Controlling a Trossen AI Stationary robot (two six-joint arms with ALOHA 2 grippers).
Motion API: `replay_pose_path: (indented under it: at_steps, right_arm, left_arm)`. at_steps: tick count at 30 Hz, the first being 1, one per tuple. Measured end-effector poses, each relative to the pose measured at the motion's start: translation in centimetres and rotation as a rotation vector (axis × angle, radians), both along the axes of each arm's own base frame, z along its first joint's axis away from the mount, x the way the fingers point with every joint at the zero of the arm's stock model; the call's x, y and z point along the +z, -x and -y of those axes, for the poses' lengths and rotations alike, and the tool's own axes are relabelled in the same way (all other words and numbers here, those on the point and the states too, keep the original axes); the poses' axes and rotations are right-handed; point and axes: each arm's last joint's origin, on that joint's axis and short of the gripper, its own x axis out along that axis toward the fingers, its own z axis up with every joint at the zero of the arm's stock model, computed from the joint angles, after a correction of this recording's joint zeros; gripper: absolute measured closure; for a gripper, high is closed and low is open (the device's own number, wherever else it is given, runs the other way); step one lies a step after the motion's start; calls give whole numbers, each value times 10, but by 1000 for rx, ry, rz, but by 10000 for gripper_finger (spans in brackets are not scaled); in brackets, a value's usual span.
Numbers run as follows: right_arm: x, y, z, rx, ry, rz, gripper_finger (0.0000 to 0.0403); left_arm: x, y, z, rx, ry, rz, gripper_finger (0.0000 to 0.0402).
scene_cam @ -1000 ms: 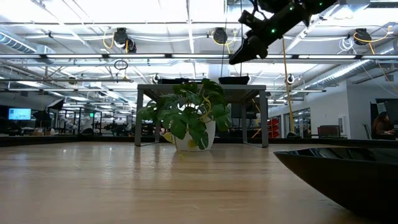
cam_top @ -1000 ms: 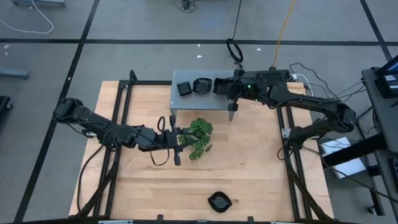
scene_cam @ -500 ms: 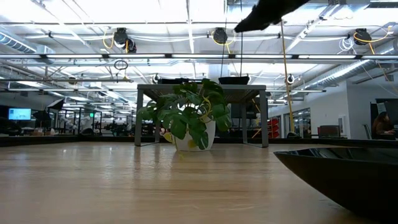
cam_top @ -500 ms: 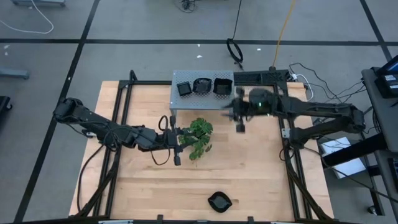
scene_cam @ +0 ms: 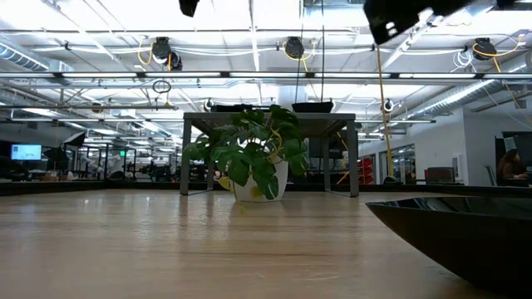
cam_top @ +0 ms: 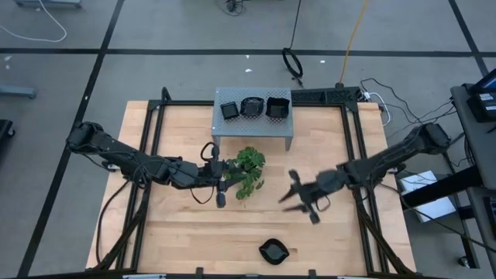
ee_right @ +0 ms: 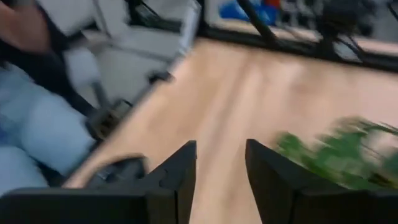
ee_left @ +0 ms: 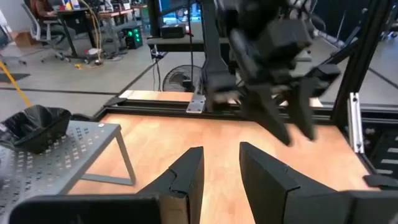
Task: Pick & Place Mini shaped plates
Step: Stack the black leaf shaped plate on top of the other black leaf shaped plate on the shelf
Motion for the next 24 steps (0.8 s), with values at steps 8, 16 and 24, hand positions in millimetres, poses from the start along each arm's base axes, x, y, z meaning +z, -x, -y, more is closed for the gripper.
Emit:
replay_pose_path:
  at_steps: [8,16,24]
  right_arm:
    - [-60,-8,-29,-40,-117,16,234]
    - [-99,-37,-52,44,-289,-228,216]
    - [-104,-56,-74,28,-345,-280,216]
  left_arm:
    - [0,0,1,-14,52,6,293]
    - [0,2,7,-28,81,8,293]
    - [-1,7,21,-79,76,-4,293]
